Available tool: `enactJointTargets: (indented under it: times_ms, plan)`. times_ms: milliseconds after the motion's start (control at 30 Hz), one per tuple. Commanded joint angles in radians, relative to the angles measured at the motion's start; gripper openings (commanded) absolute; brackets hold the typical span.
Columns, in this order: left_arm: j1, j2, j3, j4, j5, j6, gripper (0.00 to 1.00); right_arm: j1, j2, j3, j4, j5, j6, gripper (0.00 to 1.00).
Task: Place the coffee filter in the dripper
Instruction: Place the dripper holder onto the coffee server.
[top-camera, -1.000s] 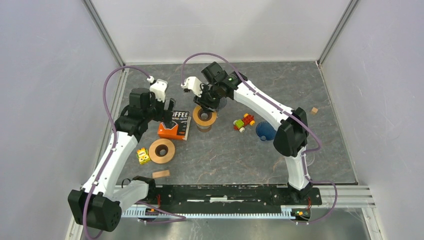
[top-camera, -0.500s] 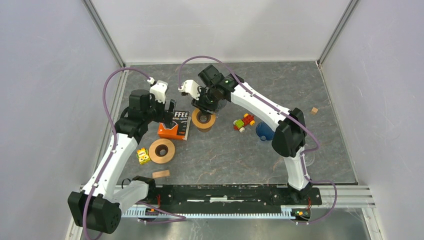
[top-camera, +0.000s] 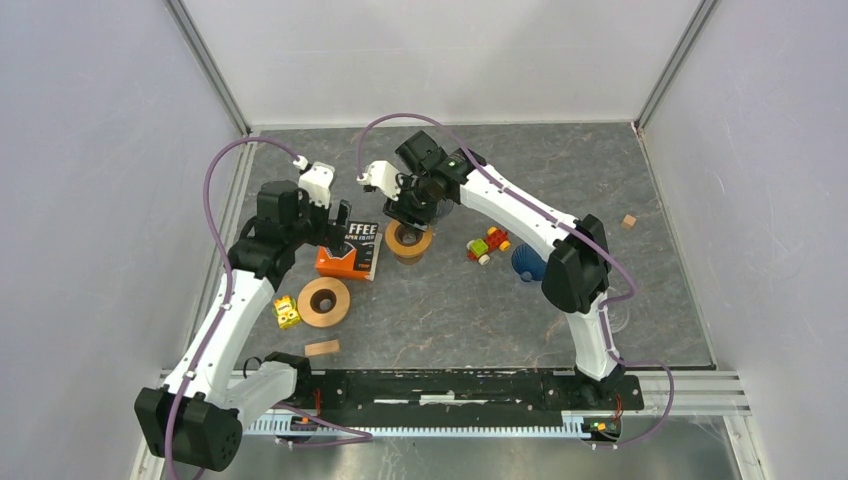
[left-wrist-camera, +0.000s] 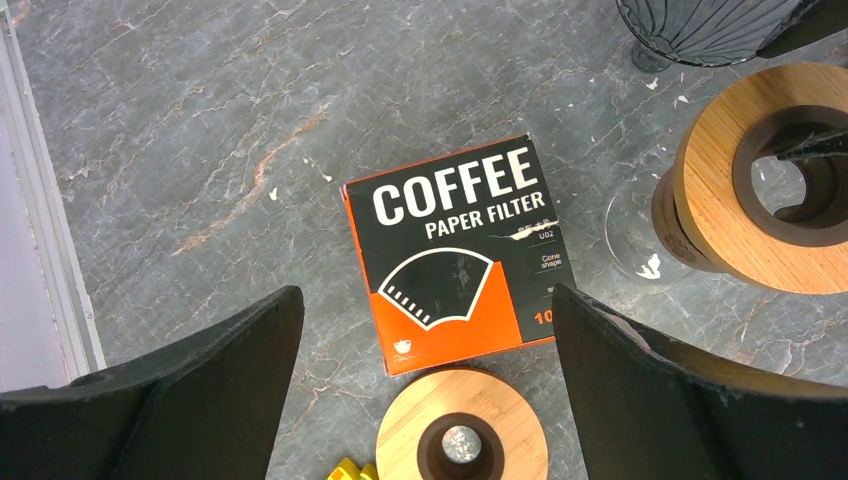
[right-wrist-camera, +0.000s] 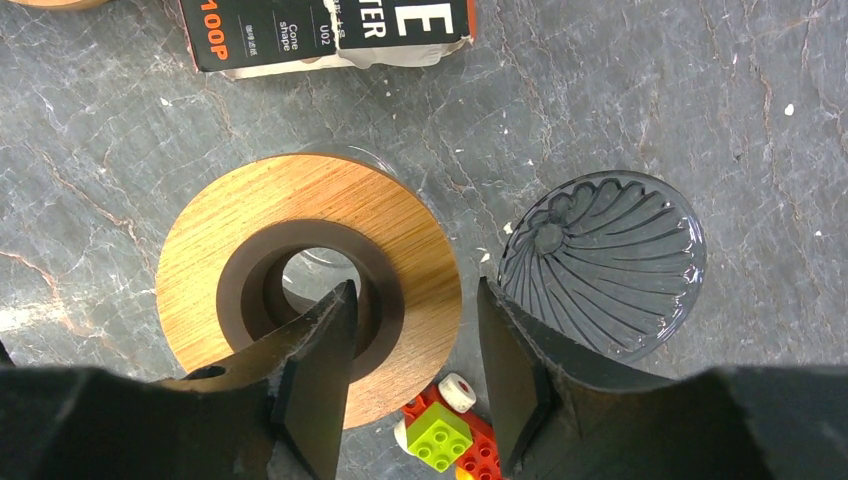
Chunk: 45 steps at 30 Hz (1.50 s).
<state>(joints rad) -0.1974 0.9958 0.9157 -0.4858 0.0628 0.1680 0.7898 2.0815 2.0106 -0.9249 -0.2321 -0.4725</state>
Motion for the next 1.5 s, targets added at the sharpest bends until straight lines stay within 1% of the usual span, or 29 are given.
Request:
enactJointTargets:
  times_ms: [0,400,500,667,800,900,1067,1167,1233,1333,1467]
  plan:
    - [0.007,-0.018,-0.003,0.05,0.02,-0.016,1.0,0.004,-0.007,0.019,0.017,0.004,0.011,0.55]
    - [0.007,-0.017,-0.006,0.058,0.026,0.0,1.0,0.004,-0.064,0.014,0.034,0.005,0.034,0.6]
    - [0.007,-0.013,-0.001,0.05,0.056,0.012,1.0,0.003,-0.114,-0.004,0.05,0.02,0.035,0.68]
    - [0.006,0.009,0.018,0.029,0.102,0.032,1.0,0.001,-0.242,-0.095,0.106,0.031,0.039,0.8]
    - [0.006,0.026,0.033,0.017,0.138,0.061,1.0,-0.024,-0.342,-0.178,0.147,0.034,0.041,0.8]
    - [0.006,0.027,0.039,0.008,0.182,0.075,1.0,-0.073,-0.421,-0.282,0.181,0.013,0.041,0.79]
    - [0.003,0.018,0.044,-0.005,0.297,0.09,1.0,-0.2,-0.569,-0.506,0.267,-0.069,0.039,0.77]
    - [-0.009,0.035,0.065,-0.005,0.36,0.073,0.99,-0.261,-0.656,-0.64,0.316,-0.083,0.024,0.76]
    - [-0.022,0.062,0.087,-0.005,0.372,0.066,0.98,-0.295,-0.705,-0.718,0.36,-0.086,0.023,0.76]
    - [-0.041,0.095,0.113,0.013,0.357,0.054,0.97,-0.325,-0.735,-0.79,0.413,-0.087,0.037,0.75]
    - [-0.043,0.088,0.098,0.066,0.352,0.018,0.96,-0.334,-0.689,-0.785,0.458,-0.069,0.093,0.72]
